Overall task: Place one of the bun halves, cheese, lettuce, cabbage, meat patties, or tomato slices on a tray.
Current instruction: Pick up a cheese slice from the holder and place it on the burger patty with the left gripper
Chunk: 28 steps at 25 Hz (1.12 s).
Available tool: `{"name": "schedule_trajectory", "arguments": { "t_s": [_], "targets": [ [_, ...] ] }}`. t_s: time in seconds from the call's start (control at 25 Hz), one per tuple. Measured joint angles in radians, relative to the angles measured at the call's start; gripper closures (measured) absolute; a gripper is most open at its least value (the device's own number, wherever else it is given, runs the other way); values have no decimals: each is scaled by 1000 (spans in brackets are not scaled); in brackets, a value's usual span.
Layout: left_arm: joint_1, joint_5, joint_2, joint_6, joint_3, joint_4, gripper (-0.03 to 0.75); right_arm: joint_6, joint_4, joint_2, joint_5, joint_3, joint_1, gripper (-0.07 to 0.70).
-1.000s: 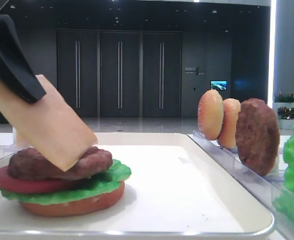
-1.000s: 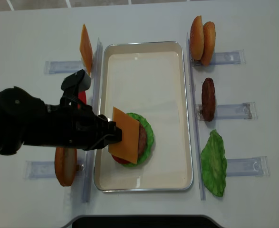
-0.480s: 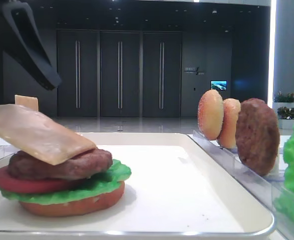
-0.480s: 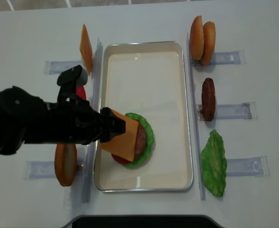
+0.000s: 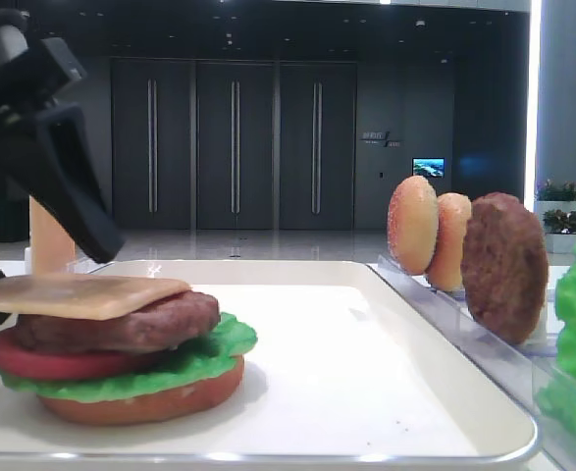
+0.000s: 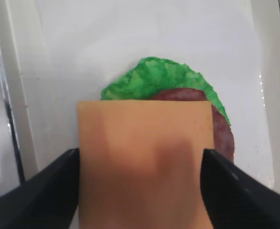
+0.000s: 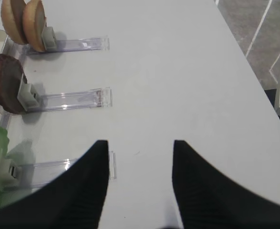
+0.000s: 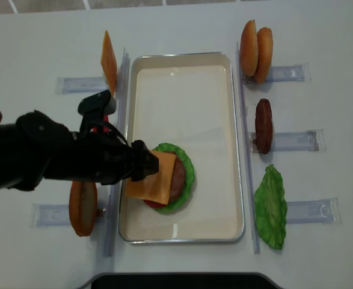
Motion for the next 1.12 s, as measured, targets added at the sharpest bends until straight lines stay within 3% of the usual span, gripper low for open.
{"name": "schedule_trajectory", "arguments": {
  "t_s": [0.24, 0.56, 0.72, 1.0, 1.12],
  "targets": [
    [0, 20, 55, 9, -89, 0, 132, 0, 0, 0, 0, 0, 0, 328],
    [0, 121, 55, 7, -189, 29, 132, 0, 0, 0, 0, 0, 0, 328],
    [0, 139, 55, -76, -194, 131, 132, 0, 0, 0, 0, 0, 0, 328],
    [0, 238, 55, -237, -194, 354, 132, 0, 0, 0, 0, 0, 0, 328],
    [0, 257, 55, -310, -194, 440, 132, 0, 0, 0, 0, 0, 0, 328]
  ]
}}
